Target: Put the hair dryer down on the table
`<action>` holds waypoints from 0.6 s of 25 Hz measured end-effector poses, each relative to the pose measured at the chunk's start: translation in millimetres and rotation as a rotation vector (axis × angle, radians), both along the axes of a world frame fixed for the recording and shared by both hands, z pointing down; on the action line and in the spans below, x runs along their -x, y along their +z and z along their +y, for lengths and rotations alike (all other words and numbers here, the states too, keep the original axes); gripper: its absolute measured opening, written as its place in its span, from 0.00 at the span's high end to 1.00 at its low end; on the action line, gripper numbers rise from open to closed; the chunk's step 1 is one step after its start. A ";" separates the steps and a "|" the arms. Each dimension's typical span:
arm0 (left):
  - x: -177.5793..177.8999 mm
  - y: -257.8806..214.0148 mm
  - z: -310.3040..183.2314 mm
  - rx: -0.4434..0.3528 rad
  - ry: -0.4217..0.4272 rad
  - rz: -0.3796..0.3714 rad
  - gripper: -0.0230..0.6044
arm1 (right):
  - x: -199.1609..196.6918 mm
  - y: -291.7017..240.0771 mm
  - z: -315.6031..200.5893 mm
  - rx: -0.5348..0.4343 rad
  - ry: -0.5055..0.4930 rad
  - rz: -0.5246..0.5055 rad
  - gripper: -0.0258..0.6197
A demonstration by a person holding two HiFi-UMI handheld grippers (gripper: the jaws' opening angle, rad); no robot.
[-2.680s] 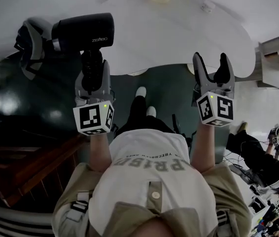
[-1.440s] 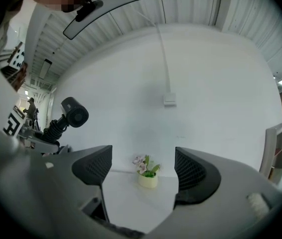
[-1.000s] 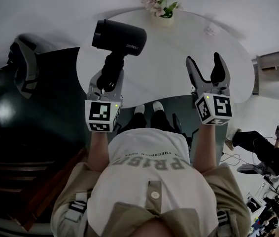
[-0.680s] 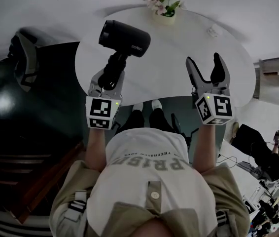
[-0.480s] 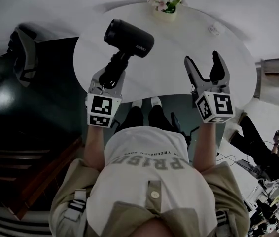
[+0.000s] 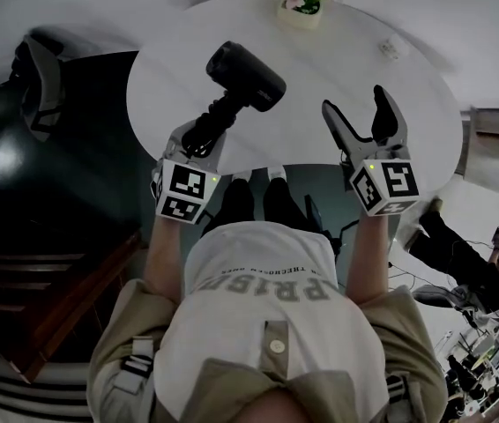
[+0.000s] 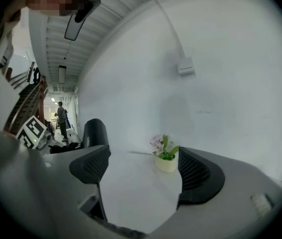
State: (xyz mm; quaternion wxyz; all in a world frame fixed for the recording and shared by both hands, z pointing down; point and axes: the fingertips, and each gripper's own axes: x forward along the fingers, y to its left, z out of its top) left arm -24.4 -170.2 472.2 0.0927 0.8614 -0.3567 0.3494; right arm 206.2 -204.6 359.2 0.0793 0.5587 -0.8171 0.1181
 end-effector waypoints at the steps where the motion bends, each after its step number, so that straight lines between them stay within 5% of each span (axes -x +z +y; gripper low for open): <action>1: 0.6 4.7 1.4 0.015 -0.004 0.003 0.77 | 2.6 2.1 -0.8 0.008 -0.016 0.003 0.30; 15: -11.5 22.8 -0.8 0.072 0.030 0.010 0.77 | 71.9 42.8 -6.1 0.154 -0.341 0.113 0.27</action>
